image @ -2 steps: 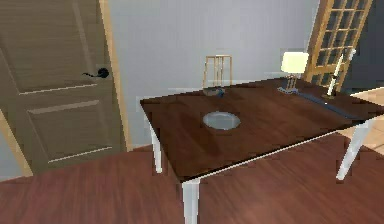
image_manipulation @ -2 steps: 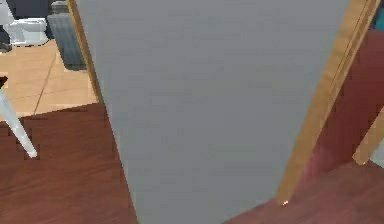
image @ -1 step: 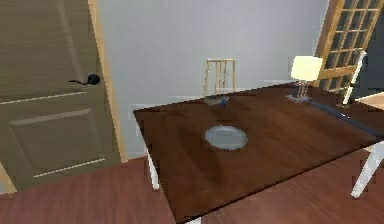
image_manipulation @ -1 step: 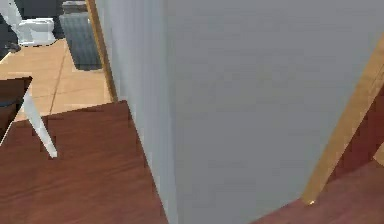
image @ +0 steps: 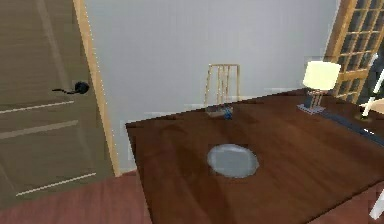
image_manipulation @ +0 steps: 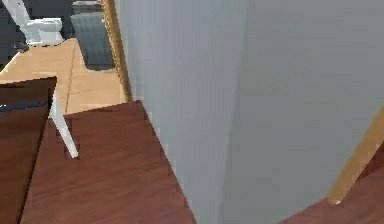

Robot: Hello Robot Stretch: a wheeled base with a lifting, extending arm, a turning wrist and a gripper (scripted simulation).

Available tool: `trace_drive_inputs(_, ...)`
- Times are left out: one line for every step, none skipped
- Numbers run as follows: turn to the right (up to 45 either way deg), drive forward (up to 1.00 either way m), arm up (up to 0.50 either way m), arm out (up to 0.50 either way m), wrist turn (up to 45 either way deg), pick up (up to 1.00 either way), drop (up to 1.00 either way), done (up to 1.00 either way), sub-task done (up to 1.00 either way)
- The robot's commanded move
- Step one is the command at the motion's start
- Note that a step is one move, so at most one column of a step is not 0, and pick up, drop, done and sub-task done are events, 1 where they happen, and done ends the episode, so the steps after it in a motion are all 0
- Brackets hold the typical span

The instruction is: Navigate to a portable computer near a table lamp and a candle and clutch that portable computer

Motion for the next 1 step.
trace_drive_inputs(45.0, 0.0, 0.0, 0.0, 0.0, 0.0, 0.0, 0.0, 0.0)
